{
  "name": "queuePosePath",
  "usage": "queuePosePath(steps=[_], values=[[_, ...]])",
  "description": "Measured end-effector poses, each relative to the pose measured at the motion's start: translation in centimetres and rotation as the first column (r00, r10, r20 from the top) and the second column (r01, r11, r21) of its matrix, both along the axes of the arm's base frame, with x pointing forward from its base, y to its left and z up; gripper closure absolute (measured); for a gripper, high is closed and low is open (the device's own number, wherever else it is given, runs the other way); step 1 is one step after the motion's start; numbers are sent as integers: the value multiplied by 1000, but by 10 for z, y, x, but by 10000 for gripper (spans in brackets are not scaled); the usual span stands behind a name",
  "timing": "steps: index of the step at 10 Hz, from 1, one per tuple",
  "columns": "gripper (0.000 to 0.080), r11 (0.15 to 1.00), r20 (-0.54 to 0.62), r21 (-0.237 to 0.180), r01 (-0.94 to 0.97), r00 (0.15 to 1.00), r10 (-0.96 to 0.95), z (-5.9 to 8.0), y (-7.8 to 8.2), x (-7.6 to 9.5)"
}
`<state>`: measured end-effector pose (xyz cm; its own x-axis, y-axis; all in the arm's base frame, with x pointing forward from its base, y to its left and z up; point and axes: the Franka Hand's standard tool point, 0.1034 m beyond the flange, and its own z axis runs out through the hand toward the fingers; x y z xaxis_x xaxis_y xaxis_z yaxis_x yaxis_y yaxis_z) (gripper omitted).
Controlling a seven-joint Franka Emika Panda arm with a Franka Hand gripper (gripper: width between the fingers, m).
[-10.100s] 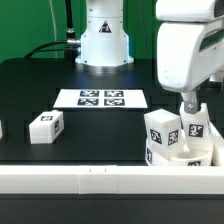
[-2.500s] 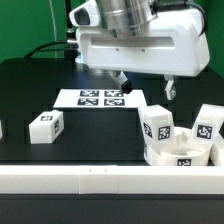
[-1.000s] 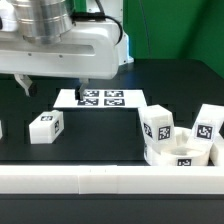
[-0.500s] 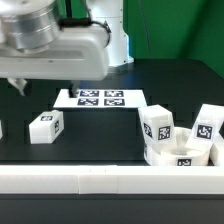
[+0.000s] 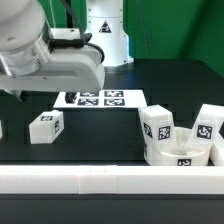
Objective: Assemble stool
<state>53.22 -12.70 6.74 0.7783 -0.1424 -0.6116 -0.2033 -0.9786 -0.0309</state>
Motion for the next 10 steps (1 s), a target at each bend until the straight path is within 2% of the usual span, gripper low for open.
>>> queuePosePath(steps=[1,3,6,8,10], values=[[150,1000,-15,7,-7,1000,8,-6,-1,0],[150,1000,-13,13,3,1000,-3,-13,-5,15],[150,1000,-47,20,3,999,-2,-15,-4,9],[150,998,-154,61,10,988,-1,-19,-8,-8],[150,996,-268,83,15,963,8,-30,-10,-11]])
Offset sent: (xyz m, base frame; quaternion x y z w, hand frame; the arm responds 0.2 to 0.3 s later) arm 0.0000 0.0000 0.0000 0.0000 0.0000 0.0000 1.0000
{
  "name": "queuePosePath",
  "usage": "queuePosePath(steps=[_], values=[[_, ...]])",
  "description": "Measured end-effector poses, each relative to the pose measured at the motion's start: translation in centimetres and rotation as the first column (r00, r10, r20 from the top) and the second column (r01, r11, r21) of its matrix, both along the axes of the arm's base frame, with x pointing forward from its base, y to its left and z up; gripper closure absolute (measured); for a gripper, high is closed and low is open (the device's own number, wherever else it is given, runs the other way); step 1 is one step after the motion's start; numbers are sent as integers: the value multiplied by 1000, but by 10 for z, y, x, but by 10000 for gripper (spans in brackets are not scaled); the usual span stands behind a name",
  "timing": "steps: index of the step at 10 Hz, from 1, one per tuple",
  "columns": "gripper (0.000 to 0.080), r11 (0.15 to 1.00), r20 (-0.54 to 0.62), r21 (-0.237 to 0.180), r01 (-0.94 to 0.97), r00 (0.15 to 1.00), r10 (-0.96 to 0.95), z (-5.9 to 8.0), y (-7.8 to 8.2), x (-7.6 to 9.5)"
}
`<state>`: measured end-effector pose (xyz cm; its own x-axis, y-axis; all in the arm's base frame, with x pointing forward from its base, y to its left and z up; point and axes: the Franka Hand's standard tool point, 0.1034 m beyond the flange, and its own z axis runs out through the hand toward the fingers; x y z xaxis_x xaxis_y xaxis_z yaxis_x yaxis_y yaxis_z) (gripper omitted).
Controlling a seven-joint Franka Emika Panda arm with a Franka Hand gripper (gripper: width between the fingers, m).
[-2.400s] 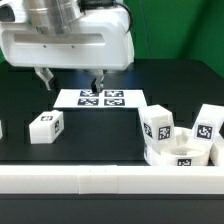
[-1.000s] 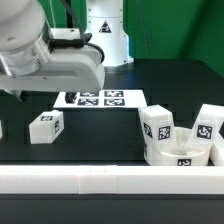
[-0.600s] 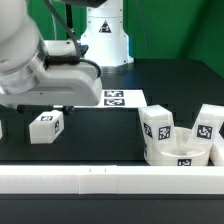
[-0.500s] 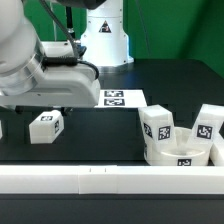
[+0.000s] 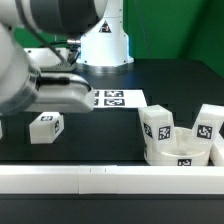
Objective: Assemble stool
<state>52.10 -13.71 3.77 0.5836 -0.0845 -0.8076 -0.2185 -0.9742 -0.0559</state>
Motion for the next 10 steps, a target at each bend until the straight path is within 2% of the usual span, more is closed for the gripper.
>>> queuePosePath(steps=[2,6,9,10], values=[[150,1000,24,-12,-7,1000,7,-10,-3,8],[150,1000,45,-19,-17,999,17,-27,1,8],[150,1000,40,-18,-16,999,17,-28,3,7],[279,1000,40,-18,-15,999,16,-28,2,7]])
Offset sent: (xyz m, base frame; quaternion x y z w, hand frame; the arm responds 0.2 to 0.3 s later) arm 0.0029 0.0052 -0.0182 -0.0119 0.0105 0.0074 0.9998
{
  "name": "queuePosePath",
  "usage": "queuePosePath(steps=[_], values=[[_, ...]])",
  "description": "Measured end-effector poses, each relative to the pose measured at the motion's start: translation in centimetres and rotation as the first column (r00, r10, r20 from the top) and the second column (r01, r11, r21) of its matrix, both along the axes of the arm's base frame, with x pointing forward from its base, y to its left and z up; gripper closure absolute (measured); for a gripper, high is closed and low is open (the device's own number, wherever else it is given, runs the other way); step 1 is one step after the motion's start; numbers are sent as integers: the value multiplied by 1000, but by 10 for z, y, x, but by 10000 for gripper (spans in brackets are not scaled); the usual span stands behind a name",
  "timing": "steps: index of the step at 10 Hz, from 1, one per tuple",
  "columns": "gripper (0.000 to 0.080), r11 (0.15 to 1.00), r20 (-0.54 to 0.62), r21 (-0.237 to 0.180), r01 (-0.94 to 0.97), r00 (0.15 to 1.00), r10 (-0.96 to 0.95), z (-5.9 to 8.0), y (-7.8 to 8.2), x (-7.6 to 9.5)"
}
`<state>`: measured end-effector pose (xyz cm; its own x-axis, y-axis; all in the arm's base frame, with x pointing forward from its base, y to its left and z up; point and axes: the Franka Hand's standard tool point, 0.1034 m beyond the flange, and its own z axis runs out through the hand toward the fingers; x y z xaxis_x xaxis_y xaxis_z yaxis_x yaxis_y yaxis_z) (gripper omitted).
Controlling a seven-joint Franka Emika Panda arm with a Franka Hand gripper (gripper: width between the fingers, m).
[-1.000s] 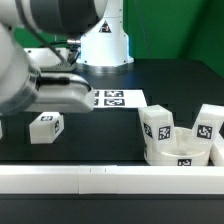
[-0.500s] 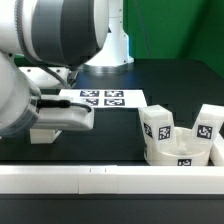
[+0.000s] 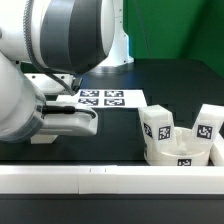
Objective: Assemble stool
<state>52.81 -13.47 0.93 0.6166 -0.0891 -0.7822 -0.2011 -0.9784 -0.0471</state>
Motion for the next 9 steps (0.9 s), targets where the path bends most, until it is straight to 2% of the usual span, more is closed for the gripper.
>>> queuePosePath(steps=[1,2,7,8,9], values=[[416,1000,0,0,0,1000,0,0,0,0],[473,1000,0,0,0,1000,0,0,0,0],[472,1000,6,-2,-1,1000,1,3,2,2],[472,1000,18,-6,-15,1000,15,11,6,8],[472,998,34,-21,-52,998,53,25,13,16]])
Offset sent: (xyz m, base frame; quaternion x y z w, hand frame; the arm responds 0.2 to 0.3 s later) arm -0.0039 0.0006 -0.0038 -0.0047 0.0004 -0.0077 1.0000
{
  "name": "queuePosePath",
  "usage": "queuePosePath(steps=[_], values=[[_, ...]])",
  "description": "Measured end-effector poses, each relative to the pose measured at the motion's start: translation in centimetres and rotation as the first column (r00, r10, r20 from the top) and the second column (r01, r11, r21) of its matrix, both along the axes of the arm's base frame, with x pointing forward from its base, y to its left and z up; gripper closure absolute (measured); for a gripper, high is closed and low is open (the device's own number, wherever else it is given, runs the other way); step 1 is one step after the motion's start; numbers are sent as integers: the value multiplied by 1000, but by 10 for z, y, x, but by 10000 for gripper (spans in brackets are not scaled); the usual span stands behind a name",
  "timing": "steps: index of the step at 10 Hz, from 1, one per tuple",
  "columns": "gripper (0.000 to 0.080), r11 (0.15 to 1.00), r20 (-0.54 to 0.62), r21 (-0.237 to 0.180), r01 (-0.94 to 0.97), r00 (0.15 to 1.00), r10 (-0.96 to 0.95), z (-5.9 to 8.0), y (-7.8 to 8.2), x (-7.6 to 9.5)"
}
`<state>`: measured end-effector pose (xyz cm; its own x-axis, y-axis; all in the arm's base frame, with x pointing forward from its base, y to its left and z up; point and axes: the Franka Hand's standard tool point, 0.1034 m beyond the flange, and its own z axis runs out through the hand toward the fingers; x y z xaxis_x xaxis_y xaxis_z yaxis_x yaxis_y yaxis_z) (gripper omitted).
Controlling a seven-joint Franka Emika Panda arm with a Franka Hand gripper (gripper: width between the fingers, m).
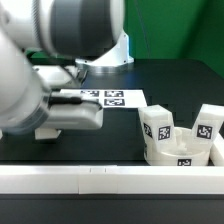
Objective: Assemble stool
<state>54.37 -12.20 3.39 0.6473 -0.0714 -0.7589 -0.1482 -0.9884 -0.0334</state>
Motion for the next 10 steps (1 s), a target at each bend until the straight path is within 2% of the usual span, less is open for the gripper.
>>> queuePosePath(steps=[1,4,7,9,10], values=[[472,1000,19,-1,1,1000,-1,18,11,8],[471,994,70,-80,71,995,-65,67,41,29],[471,994,117,-83,65,992,-55,66,43,38],[471,992,280,-100,78,959,-48,64,42,57],[471,990,365,-105,98,930,-53,68,43,55]])
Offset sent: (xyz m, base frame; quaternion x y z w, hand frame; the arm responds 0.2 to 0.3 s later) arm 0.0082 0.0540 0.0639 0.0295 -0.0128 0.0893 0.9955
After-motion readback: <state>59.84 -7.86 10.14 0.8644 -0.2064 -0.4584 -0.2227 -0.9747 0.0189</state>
